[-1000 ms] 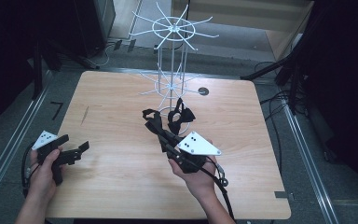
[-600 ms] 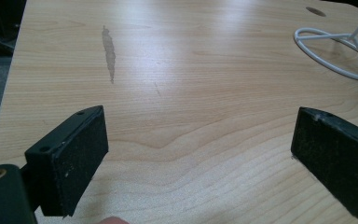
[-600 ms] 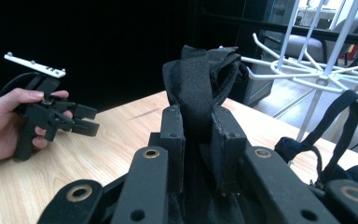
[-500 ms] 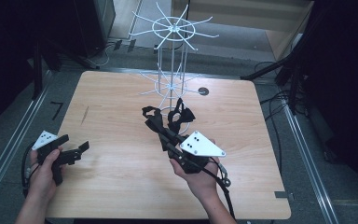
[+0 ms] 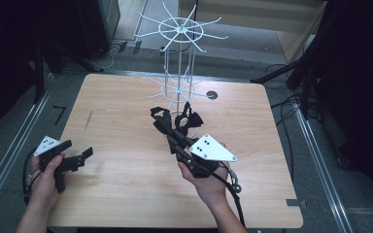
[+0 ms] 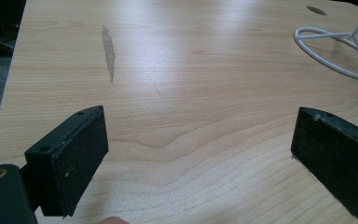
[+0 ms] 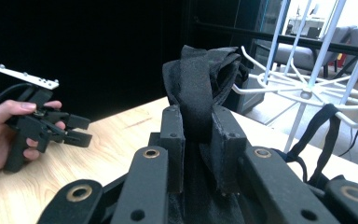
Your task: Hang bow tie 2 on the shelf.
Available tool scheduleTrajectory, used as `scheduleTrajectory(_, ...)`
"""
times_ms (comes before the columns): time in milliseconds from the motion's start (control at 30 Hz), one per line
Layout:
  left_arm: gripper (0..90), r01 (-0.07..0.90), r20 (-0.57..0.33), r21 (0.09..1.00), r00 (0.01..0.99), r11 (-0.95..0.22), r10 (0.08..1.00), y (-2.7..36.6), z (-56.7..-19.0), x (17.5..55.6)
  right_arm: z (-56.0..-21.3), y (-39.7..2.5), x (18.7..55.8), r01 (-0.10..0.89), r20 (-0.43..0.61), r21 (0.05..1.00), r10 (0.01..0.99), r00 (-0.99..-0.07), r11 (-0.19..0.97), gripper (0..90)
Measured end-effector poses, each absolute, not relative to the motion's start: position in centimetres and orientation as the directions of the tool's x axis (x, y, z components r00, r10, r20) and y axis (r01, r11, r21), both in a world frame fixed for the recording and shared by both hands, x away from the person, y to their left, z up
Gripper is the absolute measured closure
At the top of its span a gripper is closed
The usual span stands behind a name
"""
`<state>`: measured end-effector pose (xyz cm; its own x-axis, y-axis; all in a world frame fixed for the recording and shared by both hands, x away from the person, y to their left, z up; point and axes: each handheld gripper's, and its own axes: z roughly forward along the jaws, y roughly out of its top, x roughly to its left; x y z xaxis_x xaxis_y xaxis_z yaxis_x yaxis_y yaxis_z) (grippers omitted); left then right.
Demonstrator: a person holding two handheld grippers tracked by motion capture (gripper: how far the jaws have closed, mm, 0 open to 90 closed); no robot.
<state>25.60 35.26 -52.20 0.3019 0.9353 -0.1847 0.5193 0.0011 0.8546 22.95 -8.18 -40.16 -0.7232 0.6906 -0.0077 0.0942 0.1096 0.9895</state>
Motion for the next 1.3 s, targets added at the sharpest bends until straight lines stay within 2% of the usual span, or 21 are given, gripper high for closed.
scheduleTrajectory(633,4.2,0.519,-0.183,0.854,0.303,-0.001,0.935,35.3,-52.2,25.6,-42.8,-8.4,24.8,0.167,-0.008,0.971,0.729,-0.685,0.168,78.0)
scheduleTrajectory(1300,4.2,0.521,-0.182,0.854,0.306,-0.004,0.935,35.2,-52.2,25.6,-44.1,-9.2,26.4,0.251,0.047,0.958,0.790,-0.611,0.138,78.0)
